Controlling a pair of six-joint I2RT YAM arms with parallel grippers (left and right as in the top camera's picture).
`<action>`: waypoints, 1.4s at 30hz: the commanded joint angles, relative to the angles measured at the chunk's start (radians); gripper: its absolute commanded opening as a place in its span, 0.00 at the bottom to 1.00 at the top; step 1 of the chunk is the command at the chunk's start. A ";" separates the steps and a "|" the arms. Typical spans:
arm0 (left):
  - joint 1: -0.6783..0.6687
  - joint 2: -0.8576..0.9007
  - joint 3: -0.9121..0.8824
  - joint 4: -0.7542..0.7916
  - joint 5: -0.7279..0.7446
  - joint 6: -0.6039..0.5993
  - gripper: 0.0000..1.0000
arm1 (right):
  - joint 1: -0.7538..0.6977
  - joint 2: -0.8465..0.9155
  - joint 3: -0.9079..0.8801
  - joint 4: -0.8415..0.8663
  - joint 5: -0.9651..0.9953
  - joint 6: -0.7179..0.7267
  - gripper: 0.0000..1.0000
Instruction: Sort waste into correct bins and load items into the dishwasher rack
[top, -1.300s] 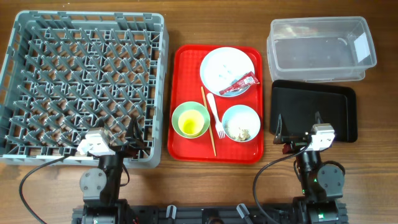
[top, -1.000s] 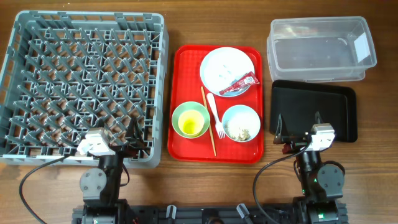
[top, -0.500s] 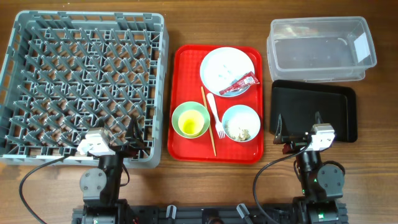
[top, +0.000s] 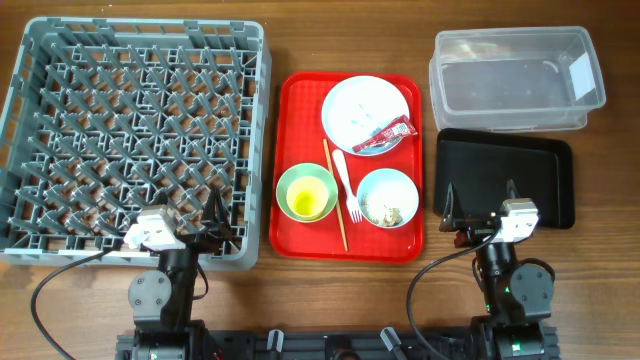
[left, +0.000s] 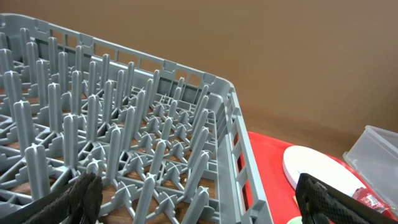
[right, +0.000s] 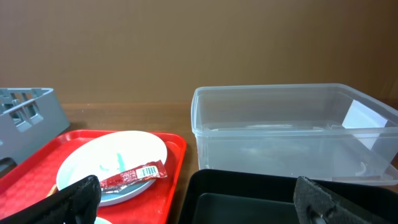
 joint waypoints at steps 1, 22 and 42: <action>0.008 -0.006 -0.008 0.000 0.002 0.012 1.00 | 0.002 0.002 0.000 0.003 -0.017 -0.011 1.00; 0.008 0.624 0.682 -0.564 -0.021 -0.047 1.00 | 0.002 0.573 0.565 -0.358 -0.155 0.117 0.99; 0.008 0.824 0.906 -0.756 -0.021 -0.048 1.00 | 0.211 1.461 1.500 -0.802 -0.166 -0.073 1.00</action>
